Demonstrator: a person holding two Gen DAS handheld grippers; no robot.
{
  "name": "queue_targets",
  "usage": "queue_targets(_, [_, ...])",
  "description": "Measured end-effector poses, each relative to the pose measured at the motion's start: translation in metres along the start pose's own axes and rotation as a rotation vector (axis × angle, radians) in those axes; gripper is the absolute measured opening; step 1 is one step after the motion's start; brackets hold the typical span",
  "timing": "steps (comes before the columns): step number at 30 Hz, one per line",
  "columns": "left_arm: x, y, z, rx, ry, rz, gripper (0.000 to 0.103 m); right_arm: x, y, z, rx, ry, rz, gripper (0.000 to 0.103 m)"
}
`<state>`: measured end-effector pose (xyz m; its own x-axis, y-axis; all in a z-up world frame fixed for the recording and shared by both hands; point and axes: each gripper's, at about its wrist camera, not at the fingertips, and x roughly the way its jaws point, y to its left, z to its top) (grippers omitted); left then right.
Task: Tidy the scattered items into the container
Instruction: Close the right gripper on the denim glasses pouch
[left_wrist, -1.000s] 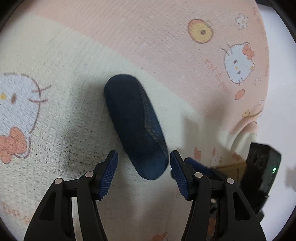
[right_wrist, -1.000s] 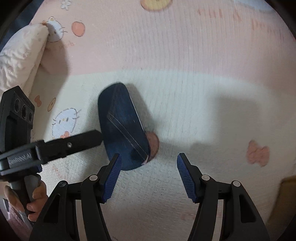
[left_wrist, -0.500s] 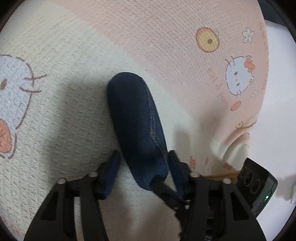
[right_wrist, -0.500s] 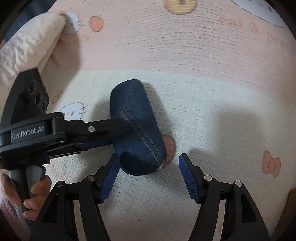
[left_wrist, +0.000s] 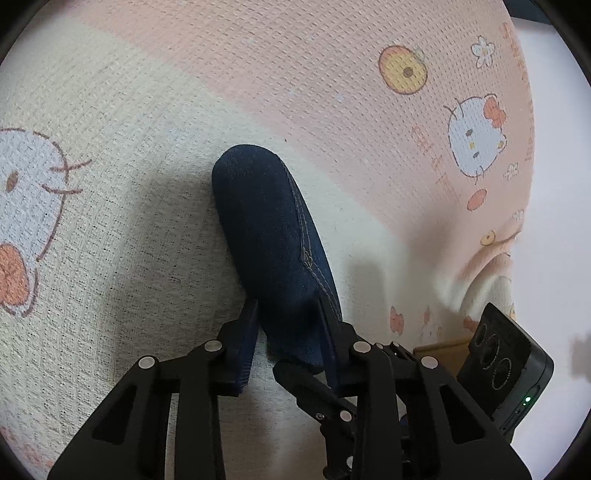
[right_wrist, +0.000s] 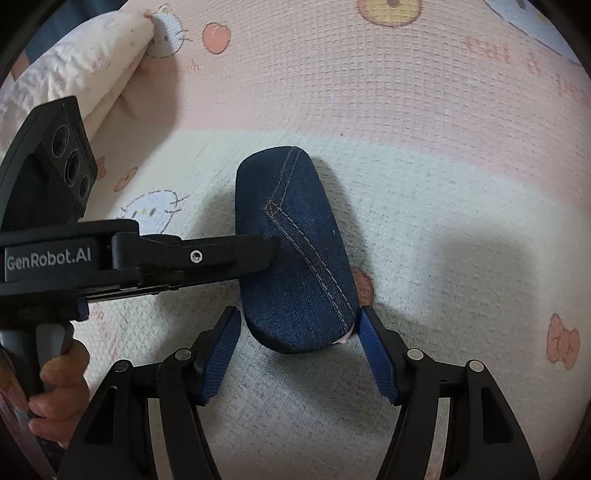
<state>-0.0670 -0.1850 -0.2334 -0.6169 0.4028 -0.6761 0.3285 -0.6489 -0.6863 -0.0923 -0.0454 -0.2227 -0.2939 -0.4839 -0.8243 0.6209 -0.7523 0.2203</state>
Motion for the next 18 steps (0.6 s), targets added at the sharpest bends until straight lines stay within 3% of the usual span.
queue_targets(9, [0.005, -0.017, -0.009, 0.049, 0.055, -0.05, 0.033, -0.024, -0.007, -0.01, 0.035, -0.009, -0.061, 0.059])
queue_targets(18, [0.032, -0.059, -0.046, 0.15, 0.169, -0.117, 0.033, -0.068, -0.039, -0.054, 0.208, -0.009, -0.145, 0.059])
